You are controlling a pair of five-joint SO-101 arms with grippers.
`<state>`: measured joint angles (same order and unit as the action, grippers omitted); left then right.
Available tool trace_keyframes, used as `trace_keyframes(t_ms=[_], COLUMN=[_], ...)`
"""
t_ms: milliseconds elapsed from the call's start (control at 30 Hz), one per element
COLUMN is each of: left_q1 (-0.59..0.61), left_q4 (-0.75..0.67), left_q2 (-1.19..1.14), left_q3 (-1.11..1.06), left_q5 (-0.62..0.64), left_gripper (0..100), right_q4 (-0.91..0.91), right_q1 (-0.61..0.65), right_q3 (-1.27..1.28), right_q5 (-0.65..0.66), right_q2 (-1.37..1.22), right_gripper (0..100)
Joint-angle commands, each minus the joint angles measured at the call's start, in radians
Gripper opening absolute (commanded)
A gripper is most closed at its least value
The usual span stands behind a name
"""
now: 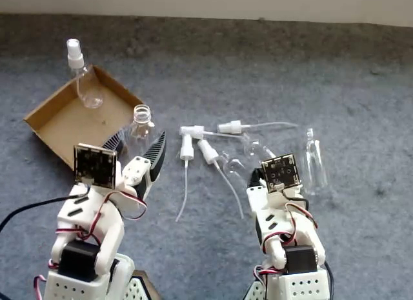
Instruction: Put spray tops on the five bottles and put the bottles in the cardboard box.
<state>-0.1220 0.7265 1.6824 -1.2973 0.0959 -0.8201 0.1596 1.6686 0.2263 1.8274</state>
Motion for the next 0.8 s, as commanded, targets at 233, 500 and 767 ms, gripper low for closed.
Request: trace_keyframes(t_ms=[233,500,767], left_q1=[0.01,0.01,0.008], left_q4=[-0.239,-0.618,-0.643], left_q2=[0.143,0.143,0.142], left_q3=[-0.166,-0.397,-0.397], left_q5=[-0.006,-0.005,-0.003], left_gripper=[4,4,4], right_q4=[0.025,0.004,-0.113], right_q1=[-0.008,-0.008,-0.008], right_q3=[0.062,0.008,-0.28], right_q5=[-0.002,0.008,0.008], right_q2=[0.008,-0.004,-0.173], right_gripper=[0.6,0.7,0.7])
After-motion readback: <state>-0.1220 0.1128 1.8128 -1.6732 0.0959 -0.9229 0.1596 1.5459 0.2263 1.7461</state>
